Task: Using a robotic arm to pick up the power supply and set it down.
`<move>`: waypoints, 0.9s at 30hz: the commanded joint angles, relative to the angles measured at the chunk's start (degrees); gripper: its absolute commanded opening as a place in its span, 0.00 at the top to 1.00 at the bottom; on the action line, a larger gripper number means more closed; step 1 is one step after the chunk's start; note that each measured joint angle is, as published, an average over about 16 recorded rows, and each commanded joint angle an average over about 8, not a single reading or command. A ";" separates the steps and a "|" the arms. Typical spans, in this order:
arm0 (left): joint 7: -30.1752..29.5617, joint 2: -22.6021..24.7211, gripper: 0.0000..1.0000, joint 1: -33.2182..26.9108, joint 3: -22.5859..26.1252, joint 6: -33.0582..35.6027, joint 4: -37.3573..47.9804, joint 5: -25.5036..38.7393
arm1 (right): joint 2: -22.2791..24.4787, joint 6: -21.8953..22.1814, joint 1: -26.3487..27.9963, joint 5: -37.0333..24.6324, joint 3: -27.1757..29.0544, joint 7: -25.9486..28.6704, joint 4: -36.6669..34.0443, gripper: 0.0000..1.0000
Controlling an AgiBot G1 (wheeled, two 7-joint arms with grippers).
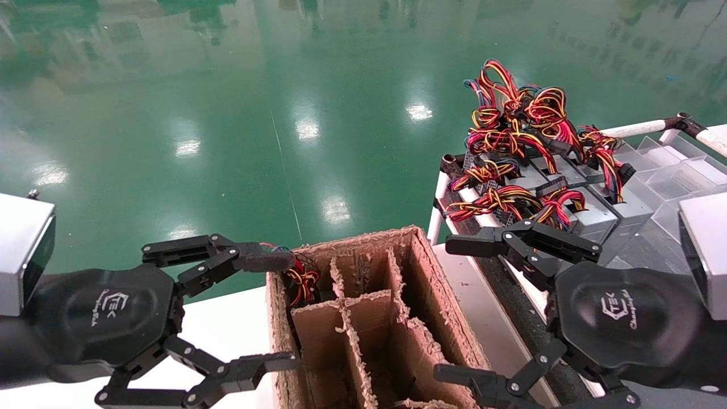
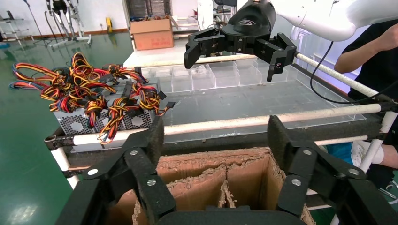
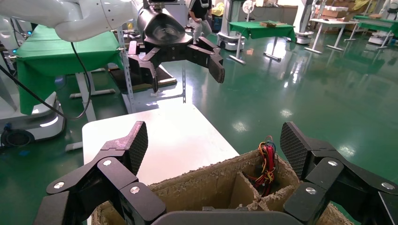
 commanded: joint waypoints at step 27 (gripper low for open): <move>0.04 -0.01 1.00 -0.03 0.06 0.01 0.05 -0.03 | -7.54 11.59 2.94 -10.06 -4.89 3.72 -3.82 0.00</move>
